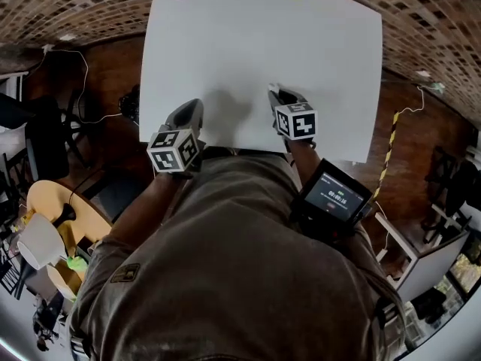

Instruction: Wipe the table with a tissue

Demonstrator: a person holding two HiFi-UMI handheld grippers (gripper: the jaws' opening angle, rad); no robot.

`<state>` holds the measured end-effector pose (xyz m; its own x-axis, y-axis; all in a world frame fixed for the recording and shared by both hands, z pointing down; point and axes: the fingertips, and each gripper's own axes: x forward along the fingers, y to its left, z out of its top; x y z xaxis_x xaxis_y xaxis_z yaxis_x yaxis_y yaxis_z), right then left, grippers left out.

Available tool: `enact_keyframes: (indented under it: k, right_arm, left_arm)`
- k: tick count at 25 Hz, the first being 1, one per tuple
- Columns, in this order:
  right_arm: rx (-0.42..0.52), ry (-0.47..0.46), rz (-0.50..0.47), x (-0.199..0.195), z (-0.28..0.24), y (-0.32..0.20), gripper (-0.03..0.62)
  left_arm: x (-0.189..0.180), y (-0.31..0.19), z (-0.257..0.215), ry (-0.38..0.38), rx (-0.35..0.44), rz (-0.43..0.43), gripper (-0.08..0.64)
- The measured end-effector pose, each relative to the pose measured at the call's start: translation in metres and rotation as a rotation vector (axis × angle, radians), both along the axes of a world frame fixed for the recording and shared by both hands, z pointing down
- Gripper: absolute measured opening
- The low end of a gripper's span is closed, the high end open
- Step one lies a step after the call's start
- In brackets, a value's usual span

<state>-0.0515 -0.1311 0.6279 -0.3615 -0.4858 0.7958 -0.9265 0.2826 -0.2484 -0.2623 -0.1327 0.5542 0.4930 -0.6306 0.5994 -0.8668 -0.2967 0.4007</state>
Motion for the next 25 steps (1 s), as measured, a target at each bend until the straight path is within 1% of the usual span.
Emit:
enact_keyframes:
  k: [6, 10, 13, 15, 17, 23, 25]
  right_arm:
    - [-0.004, 0.028, 0.151, 0.084, -0.005, 0.015, 0.074]
    - [-0.012, 0.055, 0.247, 0.123, 0.0, 0.023, 0.074]
    - [-0.021, 0.063, 0.299, 0.139, 0.004, 0.03, 0.074]
    - [-0.021, 0.068, 0.3, 0.138, 0.005, 0.031, 0.072]
    - [-0.016, 0.064, 0.278, 0.13, 0.003, 0.028, 0.072]
    - [-0.008, 0.025, 0.128, 0.074, -0.001, 0.019, 0.072]
    - [-0.009, 0.013, 0.096, 0.056, -0.001, 0.018, 0.072]
  left_arm:
    - [0.05, -0.004, -0.007, 0.001, 0.005, 0.079, 0.002]
    - [0.058, -0.009, -0.001, 0.001, 0.003, 0.107, 0.002]
    - [0.059, -0.01, 0.003, 0.002, -0.002, 0.114, 0.002]
    - [0.059, -0.01, 0.003, 0.003, 0.0, 0.114, 0.002]
    - [0.059, -0.01, 0.0, 0.004, 0.007, 0.109, 0.002]
    - [0.047, -0.005, -0.009, -0.002, 0.018, 0.064, 0.002]
    - [0.039, -0.003, -0.01, -0.002, 0.017, 0.05, 0.002]
